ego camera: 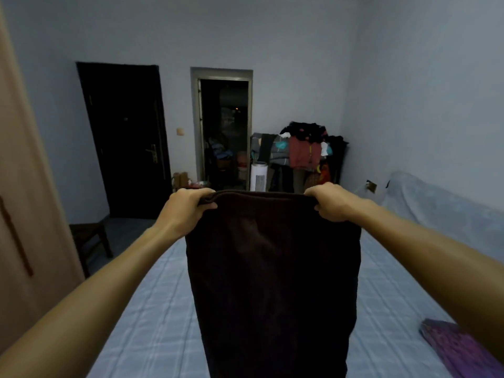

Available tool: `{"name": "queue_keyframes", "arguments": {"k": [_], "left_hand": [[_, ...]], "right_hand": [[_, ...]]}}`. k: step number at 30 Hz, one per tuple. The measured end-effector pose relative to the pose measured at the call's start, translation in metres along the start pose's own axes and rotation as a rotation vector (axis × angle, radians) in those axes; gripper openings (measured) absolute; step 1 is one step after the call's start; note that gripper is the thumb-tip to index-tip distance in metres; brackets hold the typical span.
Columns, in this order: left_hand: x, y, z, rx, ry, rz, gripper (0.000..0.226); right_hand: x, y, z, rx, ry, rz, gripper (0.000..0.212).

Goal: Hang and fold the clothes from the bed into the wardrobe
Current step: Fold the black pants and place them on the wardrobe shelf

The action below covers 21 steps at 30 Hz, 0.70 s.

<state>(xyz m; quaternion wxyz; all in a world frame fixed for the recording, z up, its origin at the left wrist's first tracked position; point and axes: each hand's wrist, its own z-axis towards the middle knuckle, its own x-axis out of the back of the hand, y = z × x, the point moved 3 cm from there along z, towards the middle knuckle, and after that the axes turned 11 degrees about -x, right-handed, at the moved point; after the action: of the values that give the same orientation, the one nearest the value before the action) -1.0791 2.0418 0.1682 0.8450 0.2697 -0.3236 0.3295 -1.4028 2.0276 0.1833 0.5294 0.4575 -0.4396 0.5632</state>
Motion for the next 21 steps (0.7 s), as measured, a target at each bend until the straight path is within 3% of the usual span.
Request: {"name": "queue_keyframes", "arguments": {"k": [7, 13, 16, 21], "left_hand": [[-0.041, -0.031, 0.061, 0.083, -0.111, -0.011, 0.023], [-0.088, -0.088, 0.137, 0.129, -0.220, 0.171, 0.020], [-0.086, -0.104, 0.200, 0.114, -0.094, 0.259, 0.017], [-0.034, -0.084, 0.296, 0.204, 0.343, 0.227, 0.017]], "right_hand": [[-0.001, 0.023, 0.064, -0.075, -0.158, -0.143, 0.028], [-0.024, 0.020, 0.151, -0.087, 0.033, -0.173, 0.016], [0.004, 0.023, 0.202, -0.109, 0.250, -0.231, 0.020], [0.107, 0.031, 0.255, -0.125, 0.650, -0.256, 0.025]]}}
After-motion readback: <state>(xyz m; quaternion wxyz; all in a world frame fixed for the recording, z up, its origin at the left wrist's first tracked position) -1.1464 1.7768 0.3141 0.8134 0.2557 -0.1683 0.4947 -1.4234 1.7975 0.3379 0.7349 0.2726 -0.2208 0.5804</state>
